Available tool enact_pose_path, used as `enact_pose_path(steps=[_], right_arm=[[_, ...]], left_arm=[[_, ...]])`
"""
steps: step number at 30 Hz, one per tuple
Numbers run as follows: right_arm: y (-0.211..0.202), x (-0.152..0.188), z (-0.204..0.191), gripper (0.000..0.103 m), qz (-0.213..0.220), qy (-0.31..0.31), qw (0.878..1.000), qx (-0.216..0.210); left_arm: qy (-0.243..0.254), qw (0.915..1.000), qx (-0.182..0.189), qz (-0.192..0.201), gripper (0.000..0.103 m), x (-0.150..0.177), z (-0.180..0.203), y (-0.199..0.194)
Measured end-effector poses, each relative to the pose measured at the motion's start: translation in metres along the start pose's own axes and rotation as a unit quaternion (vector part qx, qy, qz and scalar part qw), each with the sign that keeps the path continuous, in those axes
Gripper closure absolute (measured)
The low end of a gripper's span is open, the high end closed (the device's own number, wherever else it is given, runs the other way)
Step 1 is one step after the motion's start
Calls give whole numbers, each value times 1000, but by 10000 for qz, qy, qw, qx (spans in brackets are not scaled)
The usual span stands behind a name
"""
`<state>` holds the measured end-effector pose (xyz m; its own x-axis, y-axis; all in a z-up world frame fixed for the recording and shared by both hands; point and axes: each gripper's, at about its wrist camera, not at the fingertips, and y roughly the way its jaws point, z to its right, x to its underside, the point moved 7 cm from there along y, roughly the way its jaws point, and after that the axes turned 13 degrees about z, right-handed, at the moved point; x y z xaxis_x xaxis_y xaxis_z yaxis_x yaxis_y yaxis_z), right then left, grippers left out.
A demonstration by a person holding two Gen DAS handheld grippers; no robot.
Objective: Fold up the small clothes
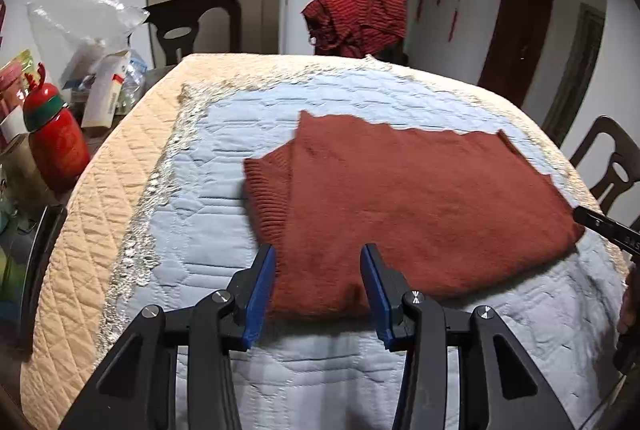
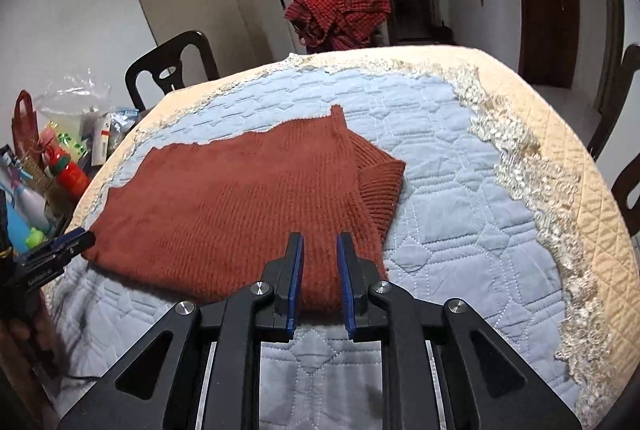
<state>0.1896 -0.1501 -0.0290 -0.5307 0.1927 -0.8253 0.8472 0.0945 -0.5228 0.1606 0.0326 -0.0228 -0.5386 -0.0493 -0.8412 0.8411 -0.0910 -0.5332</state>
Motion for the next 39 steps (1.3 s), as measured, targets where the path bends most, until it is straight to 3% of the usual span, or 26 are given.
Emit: enact_pose_path(steps=[7, 15, 22, 28, 34, 39], right_arm=[[13, 10, 13, 88, -239, 174, 9995, 104], [1, 0, 4, 86, -78, 53, 9999, 128], [-7, -12, -19, 86, 108, -159, 9998, -96], [11, -14, -28, 86, 19, -235, 9995, -211], [48, -11, 2, 86, -243, 162, 9996, 53], [51, -11, 12, 86, -265, 382, 9989, -45]], left_arm=[[-123, 9996, -51, -265, 56, 13, -11, 14], [-105, 9996, -50, -270, 56, 10, -11, 11], [-56, 9998, -55, -185, 56, 1, -8, 8], [101, 9999, -67, -95, 56, -11, -3, 18], [188, 9990, -253, -317, 56, -7, -9, 47], [107, 9992, -225, -319, 46, -4, -13, 51]])
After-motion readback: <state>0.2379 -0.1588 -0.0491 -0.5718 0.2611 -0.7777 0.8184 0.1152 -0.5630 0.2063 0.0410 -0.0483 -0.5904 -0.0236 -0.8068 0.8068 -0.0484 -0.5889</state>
